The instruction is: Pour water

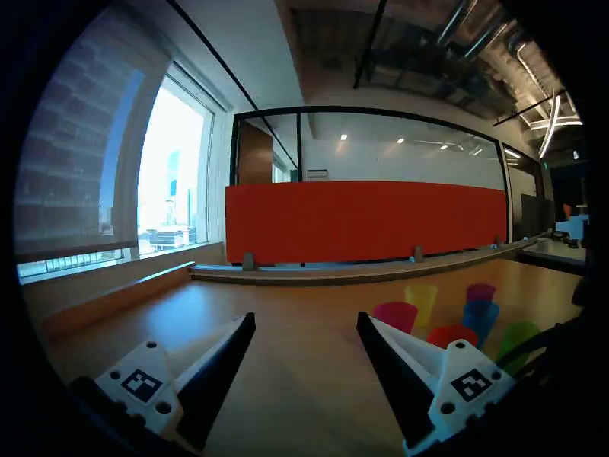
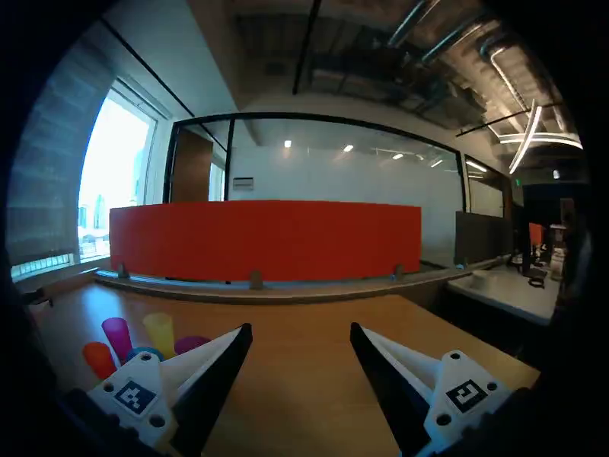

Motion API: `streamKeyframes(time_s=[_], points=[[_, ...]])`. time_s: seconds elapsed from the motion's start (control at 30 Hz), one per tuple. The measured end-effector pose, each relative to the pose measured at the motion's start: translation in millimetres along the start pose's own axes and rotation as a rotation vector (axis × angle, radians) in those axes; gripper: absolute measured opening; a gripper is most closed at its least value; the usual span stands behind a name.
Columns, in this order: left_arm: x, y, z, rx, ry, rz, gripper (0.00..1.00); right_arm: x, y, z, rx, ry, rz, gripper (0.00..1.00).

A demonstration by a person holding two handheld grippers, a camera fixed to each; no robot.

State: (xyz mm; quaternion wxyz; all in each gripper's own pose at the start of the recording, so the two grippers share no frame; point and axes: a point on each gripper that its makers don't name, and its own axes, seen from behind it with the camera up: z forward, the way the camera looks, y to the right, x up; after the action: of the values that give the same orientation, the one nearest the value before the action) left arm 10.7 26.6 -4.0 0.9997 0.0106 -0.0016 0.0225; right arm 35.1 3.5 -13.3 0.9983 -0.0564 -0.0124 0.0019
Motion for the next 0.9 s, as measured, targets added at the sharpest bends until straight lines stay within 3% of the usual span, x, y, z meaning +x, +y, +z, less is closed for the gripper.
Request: streamKeyframes(time_s=[0.5, 0.9], points=[[-18, -7.4, 4.7, -0.001, -0.018, -0.017, 0.99, 1, -1, 0.7, -0.009, -0.002, -0.002, 1.0], [-14, -8.5, 2.3, 0.0, 0.004, -0.017, 0.99, 5, -1, 1.1, -0.01, 0.002, -0.008, 1.0]])
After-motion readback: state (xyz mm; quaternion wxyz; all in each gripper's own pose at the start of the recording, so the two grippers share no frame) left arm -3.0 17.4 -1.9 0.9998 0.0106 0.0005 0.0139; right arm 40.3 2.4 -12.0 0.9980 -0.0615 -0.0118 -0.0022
